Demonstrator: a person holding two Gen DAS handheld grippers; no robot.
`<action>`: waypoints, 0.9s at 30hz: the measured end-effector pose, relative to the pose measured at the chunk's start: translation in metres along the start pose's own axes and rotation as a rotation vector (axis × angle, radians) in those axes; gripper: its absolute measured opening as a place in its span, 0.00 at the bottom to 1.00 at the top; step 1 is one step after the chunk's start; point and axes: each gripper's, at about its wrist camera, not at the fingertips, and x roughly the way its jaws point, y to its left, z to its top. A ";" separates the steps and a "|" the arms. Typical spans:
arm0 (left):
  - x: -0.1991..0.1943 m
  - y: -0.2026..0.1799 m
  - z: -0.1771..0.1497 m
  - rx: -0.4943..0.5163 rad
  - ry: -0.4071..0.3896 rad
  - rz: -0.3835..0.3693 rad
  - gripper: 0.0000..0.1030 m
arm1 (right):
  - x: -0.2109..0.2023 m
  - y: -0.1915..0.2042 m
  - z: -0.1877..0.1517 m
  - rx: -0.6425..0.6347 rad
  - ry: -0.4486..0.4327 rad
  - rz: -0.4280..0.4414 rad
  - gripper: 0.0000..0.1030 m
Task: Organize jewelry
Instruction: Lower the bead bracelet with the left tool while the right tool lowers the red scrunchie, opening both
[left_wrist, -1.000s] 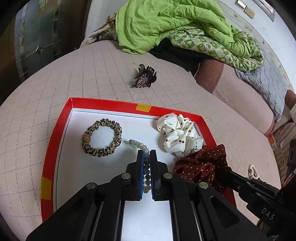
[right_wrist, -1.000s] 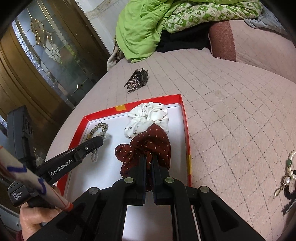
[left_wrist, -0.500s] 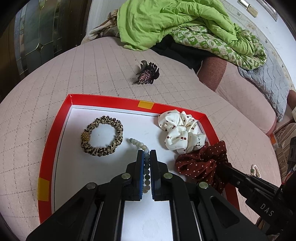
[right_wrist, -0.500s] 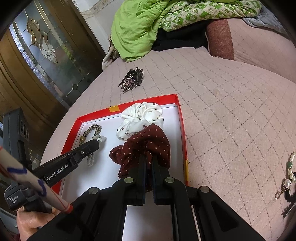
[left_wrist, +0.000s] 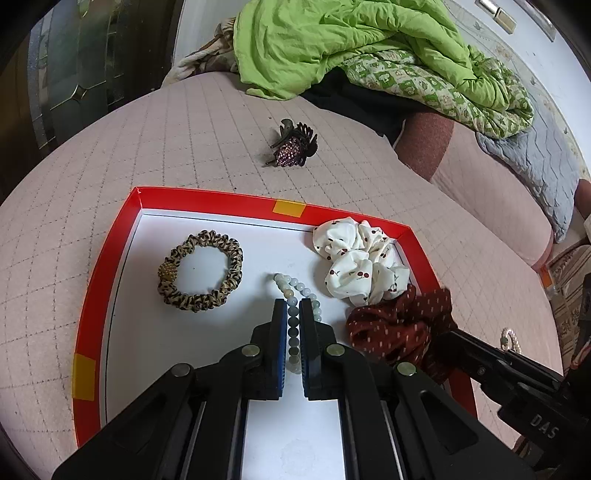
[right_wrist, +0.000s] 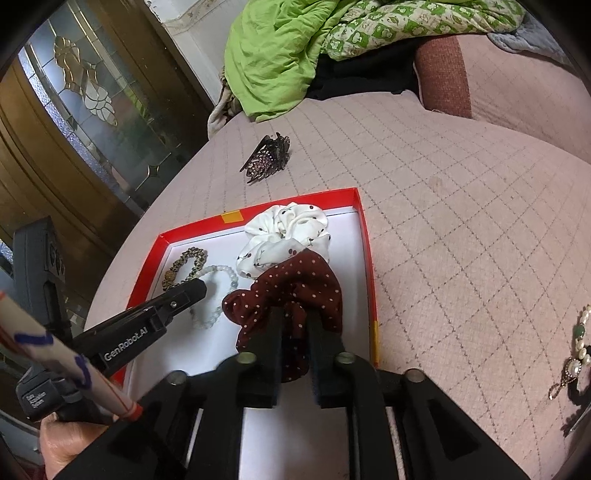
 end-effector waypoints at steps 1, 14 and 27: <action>0.000 0.000 0.000 -0.001 0.000 0.001 0.05 | -0.002 0.000 0.000 0.000 -0.005 0.000 0.20; -0.027 -0.017 -0.001 0.027 -0.115 0.039 0.32 | -0.046 0.001 -0.005 0.016 -0.066 0.047 0.21; -0.082 -0.105 -0.039 0.189 -0.231 -0.004 0.35 | -0.166 -0.063 -0.048 0.152 -0.245 0.068 0.21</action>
